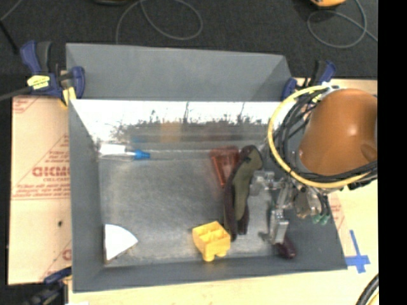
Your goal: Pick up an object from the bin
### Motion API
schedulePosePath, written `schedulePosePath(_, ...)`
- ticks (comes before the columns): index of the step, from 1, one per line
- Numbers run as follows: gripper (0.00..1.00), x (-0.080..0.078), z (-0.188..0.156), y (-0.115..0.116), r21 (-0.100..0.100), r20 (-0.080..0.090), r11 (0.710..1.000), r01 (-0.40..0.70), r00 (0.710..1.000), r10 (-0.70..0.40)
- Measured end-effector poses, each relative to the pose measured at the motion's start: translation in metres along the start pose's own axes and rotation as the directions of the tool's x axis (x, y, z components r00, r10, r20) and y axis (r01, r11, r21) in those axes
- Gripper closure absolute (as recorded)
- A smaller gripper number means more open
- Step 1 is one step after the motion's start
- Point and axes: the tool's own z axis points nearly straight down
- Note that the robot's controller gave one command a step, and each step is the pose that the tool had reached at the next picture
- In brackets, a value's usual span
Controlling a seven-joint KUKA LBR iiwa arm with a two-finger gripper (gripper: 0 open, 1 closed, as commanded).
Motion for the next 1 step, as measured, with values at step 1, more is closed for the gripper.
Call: schedulePosePath(1, 0.00, -0.0016, -0.0039, 0.0002, 0.001, 0.008, 1.000, 0.002, 1.000, -0.002)
